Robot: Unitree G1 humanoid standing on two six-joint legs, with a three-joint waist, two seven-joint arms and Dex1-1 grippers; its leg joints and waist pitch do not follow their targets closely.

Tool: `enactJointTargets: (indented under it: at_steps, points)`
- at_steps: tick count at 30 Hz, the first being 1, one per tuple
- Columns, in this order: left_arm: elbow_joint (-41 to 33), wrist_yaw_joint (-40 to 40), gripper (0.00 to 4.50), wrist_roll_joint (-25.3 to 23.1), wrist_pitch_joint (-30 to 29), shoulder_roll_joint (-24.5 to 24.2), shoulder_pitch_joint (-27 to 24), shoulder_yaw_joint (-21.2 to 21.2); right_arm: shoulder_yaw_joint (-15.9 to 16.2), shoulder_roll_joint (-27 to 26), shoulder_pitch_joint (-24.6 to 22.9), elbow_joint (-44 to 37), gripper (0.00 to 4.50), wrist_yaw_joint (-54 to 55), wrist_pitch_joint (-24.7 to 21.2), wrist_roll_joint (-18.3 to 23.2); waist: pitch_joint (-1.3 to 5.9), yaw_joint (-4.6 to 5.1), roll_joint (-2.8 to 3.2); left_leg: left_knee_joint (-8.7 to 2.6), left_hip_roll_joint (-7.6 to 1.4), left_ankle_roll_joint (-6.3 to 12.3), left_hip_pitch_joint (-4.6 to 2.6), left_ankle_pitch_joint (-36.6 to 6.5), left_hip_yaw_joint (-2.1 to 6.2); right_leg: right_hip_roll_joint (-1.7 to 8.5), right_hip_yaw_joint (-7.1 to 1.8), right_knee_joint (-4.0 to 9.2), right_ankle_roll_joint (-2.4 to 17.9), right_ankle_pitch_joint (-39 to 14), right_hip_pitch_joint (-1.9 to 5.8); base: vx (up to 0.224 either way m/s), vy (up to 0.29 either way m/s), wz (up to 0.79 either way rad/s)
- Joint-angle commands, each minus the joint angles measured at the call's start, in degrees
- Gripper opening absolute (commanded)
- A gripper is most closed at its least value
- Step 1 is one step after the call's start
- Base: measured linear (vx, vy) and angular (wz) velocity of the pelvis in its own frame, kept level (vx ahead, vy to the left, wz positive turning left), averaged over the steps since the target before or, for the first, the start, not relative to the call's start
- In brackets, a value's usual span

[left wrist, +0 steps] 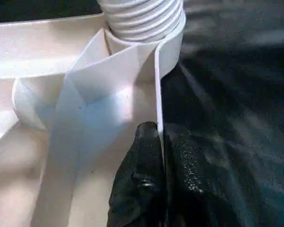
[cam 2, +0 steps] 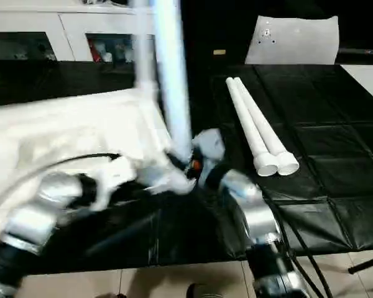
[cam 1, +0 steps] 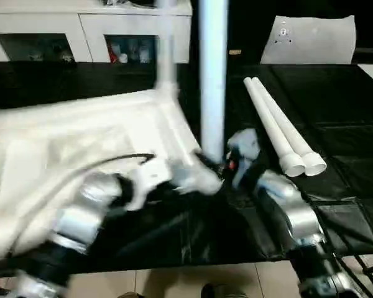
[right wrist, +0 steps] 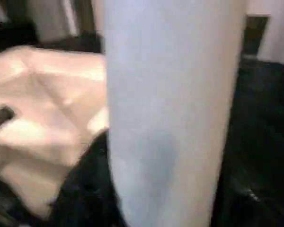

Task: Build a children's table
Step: Insert table leg to table base

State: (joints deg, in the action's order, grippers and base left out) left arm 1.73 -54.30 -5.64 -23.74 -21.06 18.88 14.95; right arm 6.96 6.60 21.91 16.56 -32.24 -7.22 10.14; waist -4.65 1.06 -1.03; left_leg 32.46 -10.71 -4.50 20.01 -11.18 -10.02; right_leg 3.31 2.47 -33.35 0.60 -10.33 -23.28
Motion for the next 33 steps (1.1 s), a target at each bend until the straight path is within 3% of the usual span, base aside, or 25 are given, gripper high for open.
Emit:
enactJointTargets:
  at_steps: [1,4,6,9,11,18,28,31,33]
  points:
    - [-2.0,3.4,0.00,1.1,-1.3,3.8,0.6,1.8,0.5,-1.4,-0.6,6.6,1.91,4.6,-2.3,-2.8,1.50,-0.06,-0.15,-4.55,-2.19,1.19,0.25,-18.9,0.97,3.95,-2.68,5.27,8.6,-28.2,1.29,0.000,0.000,0.00]
    - [-1.7,5.2,0.00,-0.1,-2.4,4.7,1.5,2.6,0.0,-2.4,0.0,7.2,1.91,5.6,-2.2,-2.3,1.72,-0.41,-0.01,-4.27,-2.20,1.62,-0.28,-18.6,0.84,4.14,-2.90,5.68,7.6,-29.4,0.87,0.000,0.000,0.00]
    - [-1.1,5.7,0.00,-1.3,-2.4,4.3,2.1,2.8,0.1,-2.6,-0.1,7.0,1.91,5.4,-2.1,-2.4,1.81,-0.62,0.07,-4.59,-2.29,1.73,0.27,-17.1,0.88,3.89,-2.77,5.15,7.9,-25.3,1.40,0.000,0.000,0.00]
    - [1.9,5.4,0.00,-3.0,0.2,2.0,3.3,2.9,0.1,-1.9,-1.4,5.5,1.91,3.6,-1.1,-1.8,2.11,-0.77,0.16,-4.52,-2.30,1.90,0.32,-15.8,0.72,3.85,-2.80,4.76,8.9,-20.5,1.69,0.000,0.000,0.00]
    - [2.4,5.3,0.00,-2.9,0.9,1.6,3.4,2.6,-0.1,-1.5,-1.8,5.0,1.91,3.4,-0.8,-1.6,2.13,-0.92,0.13,-4.47,-2.32,1.95,0.27,-15.6,0.62,3.90,-2.85,4.79,9.0,-20.1,1.68,0.000,0.000,0.00]
    - [8.0,3.9,0.00,-2.1,7.3,-2.2,5.1,1.6,-3.7,0.3,-5.2,1.0,1.91,0.1,1.0,2.6,2.29,-1.29,0.01,-4.55,-2.19,2.51,0.45,-14.6,0.63,4.02,-2.73,5.00,8.1,-22.5,2.04,0.000,0.000,0.00]
    - [13.9,4.0,0.00,-0.7,12.2,-3.6,7.6,0.4,-4.9,2.8,-11.6,-2.8,1.91,-3.9,3.1,5.0,2.68,-1.17,-0.07,-4.46,-2.28,2.49,0.40,-15.2,0.72,4.13,-2.59,5.30,7.9,-25.3,2.06,0.000,0.000,0.00]
    - [15.1,1.9,0.00,0.3,14.6,-4.3,7.5,1.0,-7.5,2.5,-12.0,-5.1,1.91,-4.3,1.2,8.9,2.84,-1.31,-0.38,-4.32,-2.20,2.94,0.42,-14.8,0.75,4.32,-2.65,5.43,7.0,-27.3,2.12,0.000,0.000,0.00]
    - [15.0,0.9,0.00,0.6,15.2,-4.5,7.3,1.4,-8.2,2.1,-11.2,-6.1,1.91,-4.4,-0.3,10.8,3.08,-1.10,-0.28,-4.22,-2.09,2.86,0.58,-13.7,0.76,4.17,-2.55,5.34,7.5,-26.3,2.28,0.000,0.000,0.00]
